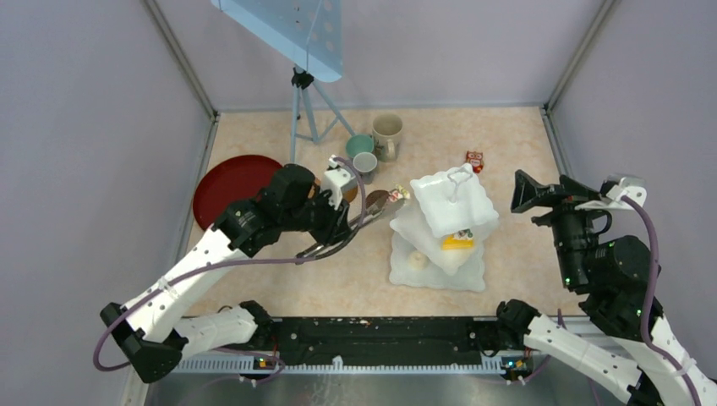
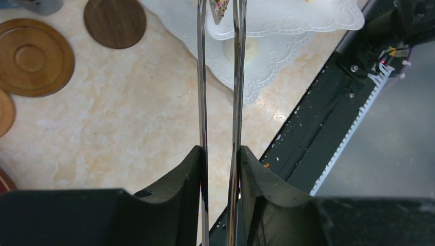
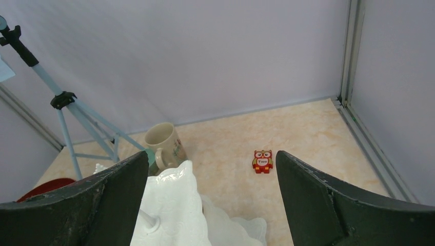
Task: Serve the afternoon tea
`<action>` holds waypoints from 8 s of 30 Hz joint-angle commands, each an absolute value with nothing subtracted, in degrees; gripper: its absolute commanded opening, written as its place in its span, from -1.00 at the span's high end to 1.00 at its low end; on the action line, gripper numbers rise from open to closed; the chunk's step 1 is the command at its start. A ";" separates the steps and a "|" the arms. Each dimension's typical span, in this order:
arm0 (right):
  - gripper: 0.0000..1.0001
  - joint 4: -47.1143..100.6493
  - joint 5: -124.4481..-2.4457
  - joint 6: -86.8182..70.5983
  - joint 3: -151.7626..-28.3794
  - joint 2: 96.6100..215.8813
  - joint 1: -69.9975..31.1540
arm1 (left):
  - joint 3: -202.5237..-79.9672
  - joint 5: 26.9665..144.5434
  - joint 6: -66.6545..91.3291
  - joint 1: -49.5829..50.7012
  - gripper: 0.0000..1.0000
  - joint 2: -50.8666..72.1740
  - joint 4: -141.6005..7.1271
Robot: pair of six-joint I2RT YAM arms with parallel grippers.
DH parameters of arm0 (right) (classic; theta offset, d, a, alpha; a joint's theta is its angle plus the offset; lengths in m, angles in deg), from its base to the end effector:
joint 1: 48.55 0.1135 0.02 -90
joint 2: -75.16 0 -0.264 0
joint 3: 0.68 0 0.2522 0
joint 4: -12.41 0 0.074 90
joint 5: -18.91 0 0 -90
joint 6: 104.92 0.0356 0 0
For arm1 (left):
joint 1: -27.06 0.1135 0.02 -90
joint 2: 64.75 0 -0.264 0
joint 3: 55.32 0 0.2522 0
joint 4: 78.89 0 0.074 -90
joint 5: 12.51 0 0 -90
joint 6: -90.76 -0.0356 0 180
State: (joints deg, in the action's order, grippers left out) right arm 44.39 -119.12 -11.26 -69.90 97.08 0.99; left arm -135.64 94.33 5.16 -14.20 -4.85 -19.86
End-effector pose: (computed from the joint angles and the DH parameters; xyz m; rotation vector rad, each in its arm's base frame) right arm 0.0464 0.0136 0.4232 0.1786 1.3854 0.2274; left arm 0.1499 -0.1452 0.3625 0.8885 2.1446 -0.7482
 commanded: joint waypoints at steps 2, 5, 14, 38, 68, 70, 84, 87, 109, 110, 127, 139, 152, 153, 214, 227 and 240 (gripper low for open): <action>-0.84 41.50 -120.60 -11.35 -71.73 98.08 1.64 | -139.41 92.90 5.75 -20.58 0.30 -1.66 -22.31; -0.84 41.51 -120.43 -11.77 -71.86 98.02 1.64 | -140.37 91.13 5.86 -24.01 0.30 0.84 -23.18; -0.84 41.64 -119.28 -13.36 -72.49 97.21 1.64 | -142.31 87.84 6.66 -29.36 0.28 7.60 -24.87; -0.85 41.60 -117.98 -15.85 -70.98 94.82 1.64 | -146.51 84.98 6.93 -29.63 -0.10 5.27 -21.56; -0.85 40.81 -116.73 -17.25 -68.68 93.46 1.64 | -145.44 58.86 9.86 -3.78 -0.09 -4.16 -7.58; -0.85 40.21 -115.65 -17.51 -67.60 93.68 1.64 | -144.69 59.30 9.61 2.22 -0.09 -3.69 -7.59; -0.84 40.74 -107.83 -16.17 -64.39 94.13 1.64 | -139.04 69.10 16.75 21.16 -0.10 4.63 -5.40; -0.84 41.27 -107.01 -16.48 -64.37 93.14 1.64 | -137.19 70.19 19.33 21.42 -0.13 4.85 -5.26; -0.85 43.43 -106.78 -18.45 -65.06 90.40 1.67 | -131.42 72.25 19.74 25.05 -0.13 8.07 -9.63; -0.85 43.44 -106.79 -18.44 -65.13 90.40 1.69 | -131.32 73.03 19.62 25.30 -0.13 8.22 -9.98; -0.85 43.86 -106.63 -17.02 -65.00 90.16 1.65 | -131.64 74.33 19.06 26.62 -0.01 9.02 -6.24; -0.85 43.93 -106.60 -15.41 -63.86 90.15 1.64 | -131.66 75.67 19.30 26.61 -0.10 9.37 -5.22; -0.85 42.64 -106.32 -16.10 -63.17 90.57 1.68 | -132.23 75.76 20.35 26.62 0.17 10.13 -5.09; -0.85 42.62 -106.39 -16.14 -63.13 90.55 1.64 | -132.46 75.73 20.24 26.59 0.19 9.99 -5.43; -0.92 42.28 -109.56 -17.48 -69.11 92.97 1.66 | -167.39 78.07 11.34 -26.17 0.60 14.81 -18.55; -0.91 42.23 -109.26 -16.44 -68.93 92.90 1.67 | -168.19 84.03 7.89 -26.63 0.60 13.88 -19.56; -0.90 42.15 -108.71 -16.05 -68.65 93.31 1.64 | -168.50 87.75 6.38 -27.07 0.39 17.57 -19.78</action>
